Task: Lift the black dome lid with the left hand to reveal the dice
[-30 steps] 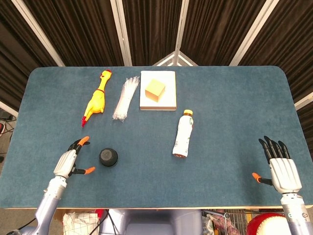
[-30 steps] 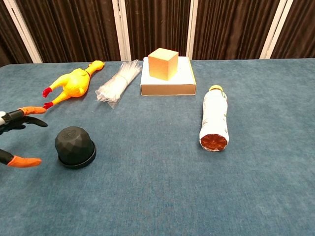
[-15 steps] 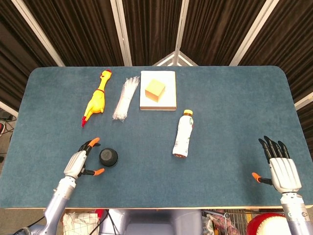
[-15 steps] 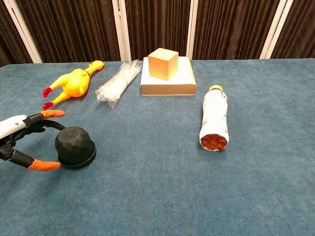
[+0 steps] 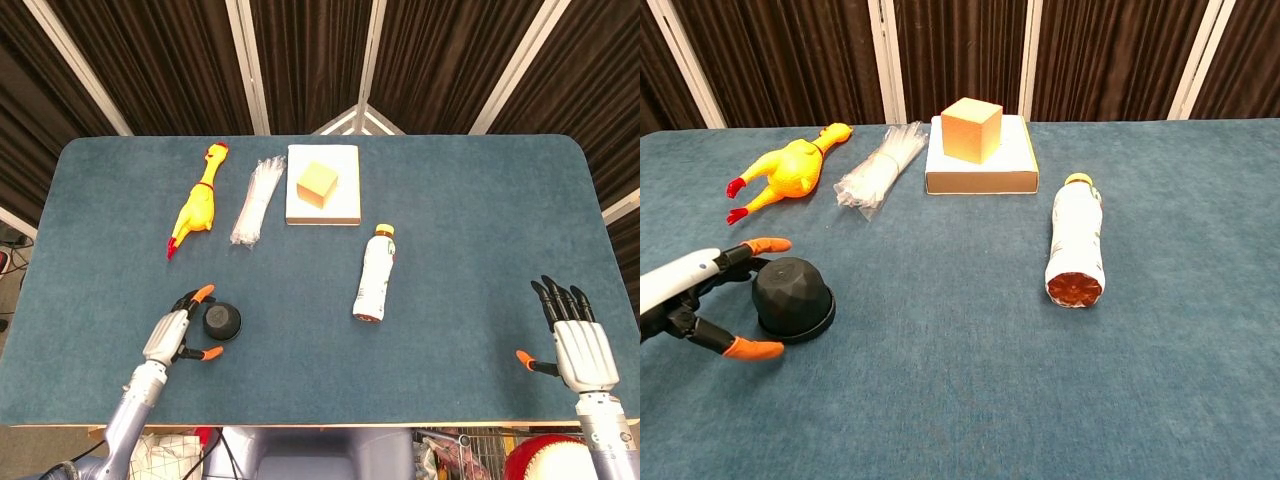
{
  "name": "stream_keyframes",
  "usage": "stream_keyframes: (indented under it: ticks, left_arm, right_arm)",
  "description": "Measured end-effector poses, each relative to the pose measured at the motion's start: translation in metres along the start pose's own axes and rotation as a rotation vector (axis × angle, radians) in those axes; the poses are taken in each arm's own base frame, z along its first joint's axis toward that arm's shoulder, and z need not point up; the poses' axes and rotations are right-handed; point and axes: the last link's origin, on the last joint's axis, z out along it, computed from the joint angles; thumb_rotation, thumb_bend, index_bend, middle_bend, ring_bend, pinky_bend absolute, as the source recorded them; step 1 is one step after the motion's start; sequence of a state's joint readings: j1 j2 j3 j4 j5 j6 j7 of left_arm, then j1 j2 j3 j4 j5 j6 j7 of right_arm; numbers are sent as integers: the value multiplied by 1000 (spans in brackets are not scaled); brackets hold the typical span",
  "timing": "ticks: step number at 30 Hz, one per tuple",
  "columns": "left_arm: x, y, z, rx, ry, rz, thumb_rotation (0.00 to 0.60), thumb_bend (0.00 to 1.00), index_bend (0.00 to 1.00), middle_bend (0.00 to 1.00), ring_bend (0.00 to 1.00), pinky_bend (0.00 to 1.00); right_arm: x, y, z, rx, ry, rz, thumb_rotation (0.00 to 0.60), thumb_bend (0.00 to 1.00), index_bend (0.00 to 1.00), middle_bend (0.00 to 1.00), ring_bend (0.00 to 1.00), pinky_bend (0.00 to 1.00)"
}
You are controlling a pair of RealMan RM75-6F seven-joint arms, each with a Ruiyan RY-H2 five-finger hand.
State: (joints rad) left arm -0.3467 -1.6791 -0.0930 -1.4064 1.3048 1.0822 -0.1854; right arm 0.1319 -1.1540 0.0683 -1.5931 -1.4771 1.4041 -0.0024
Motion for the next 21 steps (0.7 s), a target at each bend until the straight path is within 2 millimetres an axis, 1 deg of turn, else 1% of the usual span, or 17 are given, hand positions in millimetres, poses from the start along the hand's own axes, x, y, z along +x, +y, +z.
stream_keyframes:
  ticks: [7,12,14,21]
  left_arm:
    - [-5,5,3,-16,1,0,600,0,87,202,0,0]
    - [-8,4,5,-9,5,5,600,0,89,210,0,0]
    - [-8,4,6,-7,6,8,600,15,89,212,0,0]
    - [-10,6,8,-14,12,12,600,123,96,232,0,0]
  right_arm:
    - [0,2,-3,-1,-2,5,600,148,0,0,112,0]
    - [-1,3,0,-4,-7,9,600,147,0,0,112,0]
    - [-1,4,0,-4,-9,11,600,147,0,0,112,0]
    - [-1,4,1,-1,-11,16,600,147,0,0,112,0]
